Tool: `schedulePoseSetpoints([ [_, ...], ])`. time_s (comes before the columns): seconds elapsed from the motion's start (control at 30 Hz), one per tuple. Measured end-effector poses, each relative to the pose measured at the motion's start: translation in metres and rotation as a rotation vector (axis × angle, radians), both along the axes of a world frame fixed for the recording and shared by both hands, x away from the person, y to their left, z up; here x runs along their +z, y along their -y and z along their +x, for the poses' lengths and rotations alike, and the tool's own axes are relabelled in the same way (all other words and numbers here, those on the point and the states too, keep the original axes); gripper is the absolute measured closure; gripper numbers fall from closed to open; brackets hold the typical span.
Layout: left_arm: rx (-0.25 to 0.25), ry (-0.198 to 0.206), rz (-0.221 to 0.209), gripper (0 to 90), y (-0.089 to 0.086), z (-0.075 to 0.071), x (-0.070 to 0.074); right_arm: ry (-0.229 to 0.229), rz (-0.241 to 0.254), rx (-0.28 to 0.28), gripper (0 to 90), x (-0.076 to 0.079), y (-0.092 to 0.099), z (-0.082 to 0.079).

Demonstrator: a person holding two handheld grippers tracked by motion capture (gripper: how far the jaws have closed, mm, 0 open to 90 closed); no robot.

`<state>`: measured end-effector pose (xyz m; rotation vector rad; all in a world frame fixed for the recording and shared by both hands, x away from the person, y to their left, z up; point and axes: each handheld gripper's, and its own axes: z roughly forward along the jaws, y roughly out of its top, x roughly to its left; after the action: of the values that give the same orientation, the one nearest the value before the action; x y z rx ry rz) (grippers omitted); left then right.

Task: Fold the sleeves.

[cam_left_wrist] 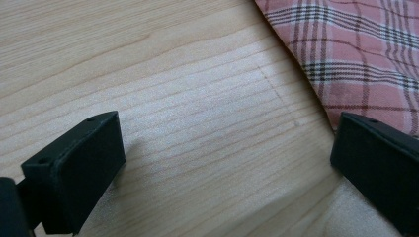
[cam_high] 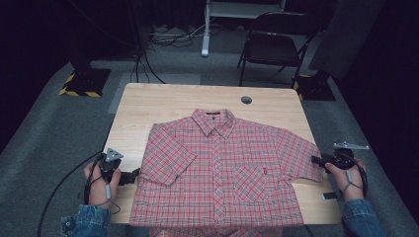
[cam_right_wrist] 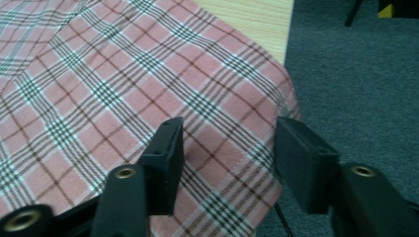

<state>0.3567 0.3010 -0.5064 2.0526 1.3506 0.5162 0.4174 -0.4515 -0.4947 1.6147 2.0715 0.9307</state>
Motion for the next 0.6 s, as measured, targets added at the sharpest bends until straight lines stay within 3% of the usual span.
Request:
schedulePoseSetpoints([
  [0.2, 0.0, 0.0, 0.0, 0.3, 0.0, 0.0, 0.0, 0.013, 0.014, -0.027, 63.4, 0.0003, 0.0063, -0.0017],
  [0.47, 0.0, 0.0, 0.0, 0.4, 0.0, 0.0, 0.0, 0.06, -0.031, -0.049, 82.2, -0.0002, 0.0073, -0.0049],
  [0.6, 0.0, 0.0, 0.0, 0.4, 0.0, 0.0, 0.0, 0.062, -0.061, -0.045, 86.9, 0.0017, 0.006, -0.0057],
])
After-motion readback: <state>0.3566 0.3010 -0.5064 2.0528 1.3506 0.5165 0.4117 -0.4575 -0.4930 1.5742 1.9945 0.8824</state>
